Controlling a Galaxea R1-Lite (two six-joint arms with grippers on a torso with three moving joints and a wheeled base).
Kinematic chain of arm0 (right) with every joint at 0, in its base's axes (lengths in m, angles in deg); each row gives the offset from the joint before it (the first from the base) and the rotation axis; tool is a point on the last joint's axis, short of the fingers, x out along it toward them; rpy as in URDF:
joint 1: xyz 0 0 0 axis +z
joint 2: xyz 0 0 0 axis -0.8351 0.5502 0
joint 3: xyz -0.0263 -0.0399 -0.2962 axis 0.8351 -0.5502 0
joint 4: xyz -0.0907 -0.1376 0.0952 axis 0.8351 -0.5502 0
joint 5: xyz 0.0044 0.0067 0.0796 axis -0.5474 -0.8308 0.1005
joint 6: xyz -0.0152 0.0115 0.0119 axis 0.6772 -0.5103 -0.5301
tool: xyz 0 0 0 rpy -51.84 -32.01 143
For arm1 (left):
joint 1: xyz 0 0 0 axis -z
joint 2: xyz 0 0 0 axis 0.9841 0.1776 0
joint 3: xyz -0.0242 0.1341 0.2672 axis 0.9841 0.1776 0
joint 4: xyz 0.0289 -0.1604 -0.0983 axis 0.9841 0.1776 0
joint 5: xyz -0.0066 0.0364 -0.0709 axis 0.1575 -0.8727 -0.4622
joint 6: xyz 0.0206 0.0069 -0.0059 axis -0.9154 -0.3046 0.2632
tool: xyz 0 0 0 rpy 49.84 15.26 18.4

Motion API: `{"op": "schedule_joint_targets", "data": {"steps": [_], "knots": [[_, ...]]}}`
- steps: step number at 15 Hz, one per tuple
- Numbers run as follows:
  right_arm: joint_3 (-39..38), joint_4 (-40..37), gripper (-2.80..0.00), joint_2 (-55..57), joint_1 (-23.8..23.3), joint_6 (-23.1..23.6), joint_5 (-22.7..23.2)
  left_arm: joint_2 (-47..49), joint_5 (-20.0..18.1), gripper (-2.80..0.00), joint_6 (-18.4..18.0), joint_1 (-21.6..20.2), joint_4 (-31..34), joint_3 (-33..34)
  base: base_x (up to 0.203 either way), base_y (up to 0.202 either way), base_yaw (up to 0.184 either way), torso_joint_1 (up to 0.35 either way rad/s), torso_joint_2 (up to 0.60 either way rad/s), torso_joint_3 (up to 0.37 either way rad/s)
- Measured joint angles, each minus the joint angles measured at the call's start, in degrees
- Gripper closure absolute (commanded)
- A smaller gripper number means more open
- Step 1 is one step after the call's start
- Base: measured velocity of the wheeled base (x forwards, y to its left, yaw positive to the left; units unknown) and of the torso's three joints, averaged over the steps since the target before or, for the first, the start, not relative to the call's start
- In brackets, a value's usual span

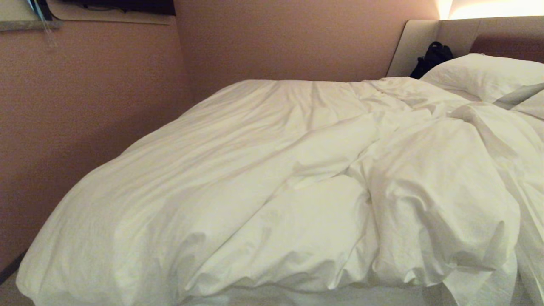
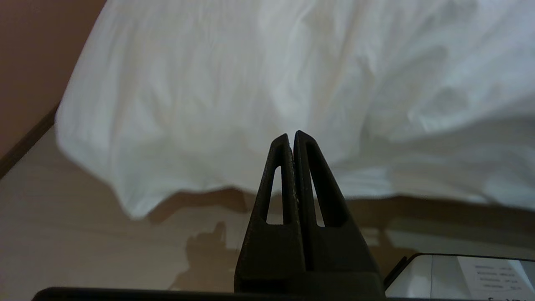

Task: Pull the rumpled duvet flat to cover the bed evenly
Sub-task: Hold the folded corner of the quilt

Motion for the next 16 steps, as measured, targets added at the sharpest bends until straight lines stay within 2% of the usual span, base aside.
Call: {"op": "schedule_joint_targets", "data": {"steps": [4,16], "knots": [[0.00,-0.01,0.00,0.00,0.00,0.01,0.00,0.00,0.12,0.00,0.72,-0.02,-0.02,0.00,-0.158,0.000,0.002,0.002,0.00,0.006],[0.00,0.00,0.00,0.00,0.00,0.02,0.02,0.00,0.26,0.00,0.82,0.01,0.06,0.00,0.000,-0.007,0.000,0.000,0.00,0.000]]}}
